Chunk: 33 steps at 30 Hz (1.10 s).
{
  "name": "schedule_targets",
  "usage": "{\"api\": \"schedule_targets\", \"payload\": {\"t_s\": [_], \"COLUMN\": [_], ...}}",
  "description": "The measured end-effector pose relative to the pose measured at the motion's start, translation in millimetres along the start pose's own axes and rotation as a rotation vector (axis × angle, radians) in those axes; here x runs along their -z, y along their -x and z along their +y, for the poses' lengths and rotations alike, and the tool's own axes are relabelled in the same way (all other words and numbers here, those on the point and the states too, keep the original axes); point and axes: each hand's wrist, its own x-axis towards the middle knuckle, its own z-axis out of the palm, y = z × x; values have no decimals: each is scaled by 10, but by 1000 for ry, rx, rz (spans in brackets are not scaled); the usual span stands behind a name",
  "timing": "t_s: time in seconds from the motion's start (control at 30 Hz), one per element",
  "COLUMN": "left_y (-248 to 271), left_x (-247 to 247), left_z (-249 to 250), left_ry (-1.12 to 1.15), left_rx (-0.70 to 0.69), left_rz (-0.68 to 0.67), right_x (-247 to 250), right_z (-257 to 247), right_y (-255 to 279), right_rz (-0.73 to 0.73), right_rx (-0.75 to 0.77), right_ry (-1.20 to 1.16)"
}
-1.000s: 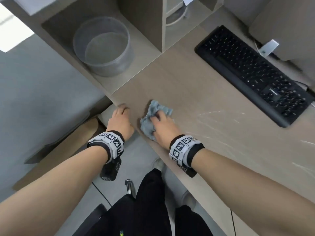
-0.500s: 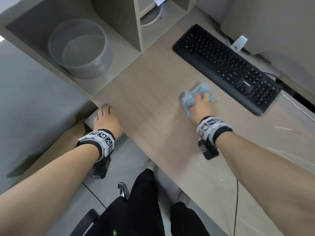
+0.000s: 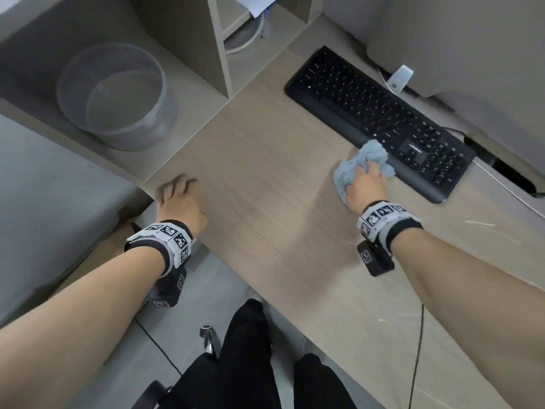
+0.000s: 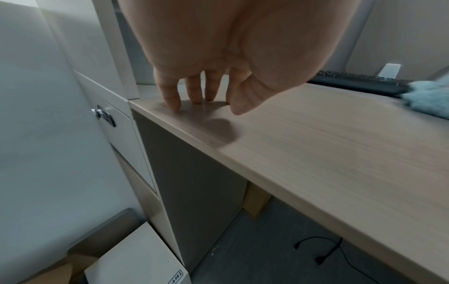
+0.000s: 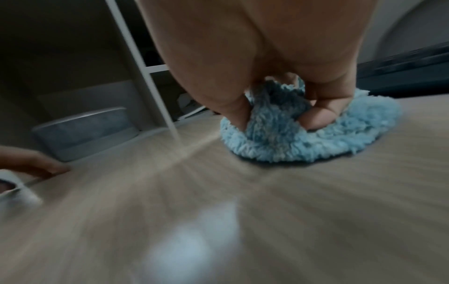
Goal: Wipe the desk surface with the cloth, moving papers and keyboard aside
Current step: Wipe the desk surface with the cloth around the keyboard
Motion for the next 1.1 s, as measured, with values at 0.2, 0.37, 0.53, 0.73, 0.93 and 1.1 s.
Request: {"api": "schedule_targets", "payload": {"t_s": [0.2,0.37,0.53,0.73,0.93,1.1], "left_y": [-24,-46,-61,-71,-52,-116], "left_x": [-54,-41,20,75,62,155], "left_z": [3,-2,-113,-249,-270,-268], "left_ry": [-55,-66,-93,-99,-88,-65], "left_rx": [-3,-2,-74,-136,-148,-150], "left_rz": [9,9,4,-39,-17,-58], "right_x": [-329,-343,-28,-39,-368,-334], "right_z": [-853,-138,-43,-1242,-1784,-937], "right_y": [283,537,88,-311,359,392], "right_rz": [-34,-88,-29,1,-132,-66], "right_rx": [481,403,76,174,563,390], "right_ry": [22,-9,-191,-151,-24,-74]}}
